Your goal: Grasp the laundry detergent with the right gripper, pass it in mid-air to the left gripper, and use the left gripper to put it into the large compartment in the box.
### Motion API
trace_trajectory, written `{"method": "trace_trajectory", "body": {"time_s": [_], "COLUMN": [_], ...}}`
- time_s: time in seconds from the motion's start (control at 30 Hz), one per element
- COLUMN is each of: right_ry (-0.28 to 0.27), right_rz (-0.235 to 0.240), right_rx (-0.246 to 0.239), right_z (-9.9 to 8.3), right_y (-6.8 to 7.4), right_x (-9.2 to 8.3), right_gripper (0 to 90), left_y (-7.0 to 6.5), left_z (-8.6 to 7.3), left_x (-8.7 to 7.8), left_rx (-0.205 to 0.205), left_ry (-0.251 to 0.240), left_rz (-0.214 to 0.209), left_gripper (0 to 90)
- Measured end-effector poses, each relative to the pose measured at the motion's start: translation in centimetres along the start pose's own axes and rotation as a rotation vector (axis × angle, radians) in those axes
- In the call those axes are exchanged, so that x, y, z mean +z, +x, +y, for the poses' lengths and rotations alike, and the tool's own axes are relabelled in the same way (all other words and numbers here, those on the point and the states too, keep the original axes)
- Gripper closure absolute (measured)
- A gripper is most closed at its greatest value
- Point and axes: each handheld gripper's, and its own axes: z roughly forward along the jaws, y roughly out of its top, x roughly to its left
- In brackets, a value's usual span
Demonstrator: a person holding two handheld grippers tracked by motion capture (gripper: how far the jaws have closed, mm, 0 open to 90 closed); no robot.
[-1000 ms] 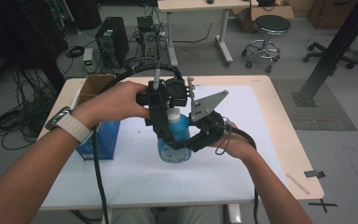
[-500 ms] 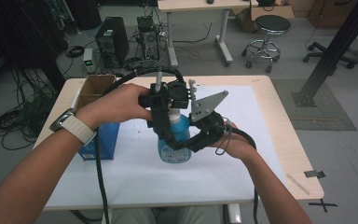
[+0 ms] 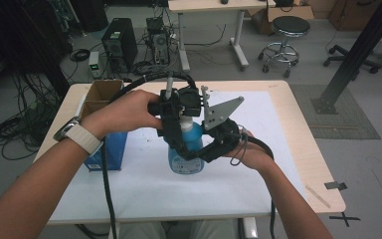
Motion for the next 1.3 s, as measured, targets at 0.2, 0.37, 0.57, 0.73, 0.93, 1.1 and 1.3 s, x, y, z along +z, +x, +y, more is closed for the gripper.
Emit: {"method": "trace_trajectory", "body": {"time_s": [0.2, 0.37, 0.57, 0.73, 0.93, 1.1, 1.3], "right_ry": [0.003, 0.002, 0.004, 0.006, -0.001, 0.0, 0.018], "right_rz": [-0.001, 0.0, 0.002, 0.005, 0.007, 0.001, -0.006], "right_rx": [-0.003, -0.004, -0.005, -0.006, -0.002, -0.009, -0.022], "right_z": [-0.04, -0.01, -0.06, -0.09, -0.15, -0.18, -0.27], "right_y": [0.02, 0.06, 0.03, 0.02, -0.03, 0.03, 0.14], "right_x": [-0.05, -0.09, -0.02, 0.1, 0.04, -0.03, -0.02], "right_gripper": [45.1, 45.1, 45.1, 45.1, 45.1, 45.3, 45.3], "left_y": [-0.03, -0.01, 0.05, 0.18, 0.2, 0.07, -0.19], "left_z": [0.11, 0.15, 0.09, -0.06, -0.01, 0.03, 0.21], "left_x": [0.1, 0.16, 0.3, 0.45, 0.32, 0.41, 0.65], "left_rx": [0.0, 0.001, 0.006, 0.001, 0.022, 0.037, 0.042], "left_ry": [0.008, 0.009, 0.004, 0.002, -0.011, -0.019, -0.006], "left_rz": [-0.004, -0.001, -0.011, -0.031, -0.033, -0.023, -0.012], "left_gripper": [20.2, 23.6, 29.7, 33.9, 37.7, 37.9, 38.1]}}
